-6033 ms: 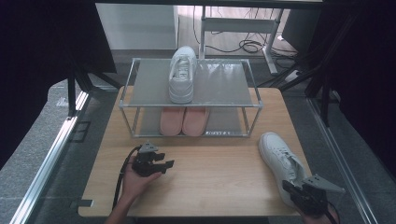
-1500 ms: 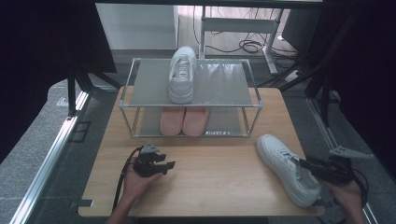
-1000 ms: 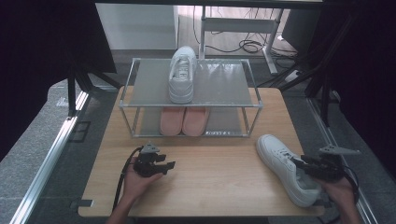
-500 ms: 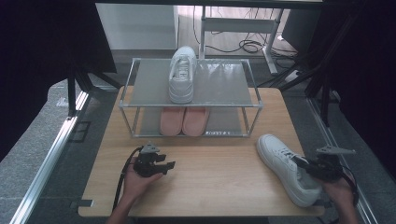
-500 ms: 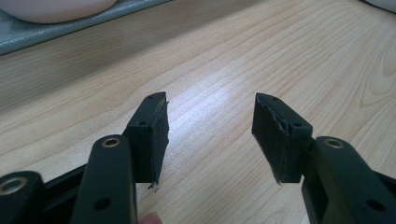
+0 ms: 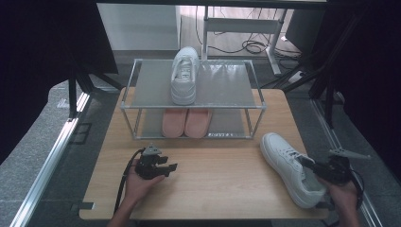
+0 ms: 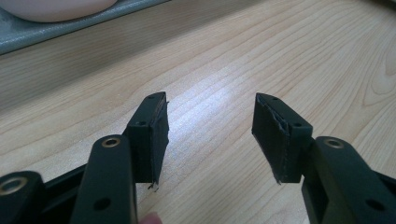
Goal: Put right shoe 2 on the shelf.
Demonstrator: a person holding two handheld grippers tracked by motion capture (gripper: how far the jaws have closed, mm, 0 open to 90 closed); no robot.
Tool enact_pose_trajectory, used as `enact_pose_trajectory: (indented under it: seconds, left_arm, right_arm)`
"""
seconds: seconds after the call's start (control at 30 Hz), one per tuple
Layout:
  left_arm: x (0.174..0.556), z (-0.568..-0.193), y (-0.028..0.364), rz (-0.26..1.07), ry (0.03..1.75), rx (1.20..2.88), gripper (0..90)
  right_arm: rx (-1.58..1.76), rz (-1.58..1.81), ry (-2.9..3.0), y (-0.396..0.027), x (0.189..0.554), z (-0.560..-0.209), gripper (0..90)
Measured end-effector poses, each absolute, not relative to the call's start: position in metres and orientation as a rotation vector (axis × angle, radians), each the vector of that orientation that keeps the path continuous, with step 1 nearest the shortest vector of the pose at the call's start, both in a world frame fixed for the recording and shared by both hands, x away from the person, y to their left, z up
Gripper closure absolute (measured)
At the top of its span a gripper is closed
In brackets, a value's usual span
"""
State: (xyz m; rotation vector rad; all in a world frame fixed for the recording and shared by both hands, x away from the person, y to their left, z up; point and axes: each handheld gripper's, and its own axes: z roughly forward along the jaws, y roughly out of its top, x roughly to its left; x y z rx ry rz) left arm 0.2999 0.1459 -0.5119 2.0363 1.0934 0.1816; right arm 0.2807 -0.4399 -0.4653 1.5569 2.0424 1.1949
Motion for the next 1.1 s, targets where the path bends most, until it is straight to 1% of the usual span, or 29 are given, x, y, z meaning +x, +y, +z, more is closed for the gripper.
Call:
enact_pose_trajectory:
  seconds: [0.27,1.1]
  left_arm:
    - [0.299,-0.511,0.147,0.187,1.095,2.029,46.4]
    - [0.3,-0.511,0.148,0.186,1.096,2.03,46.4]
  right_arm:
    - [1.632,1.39,1.921,-0.438,0.275,-0.465,82.4]
    - [1.632,1.51,1.835,-0.412,0.265,-0.461,82.2]
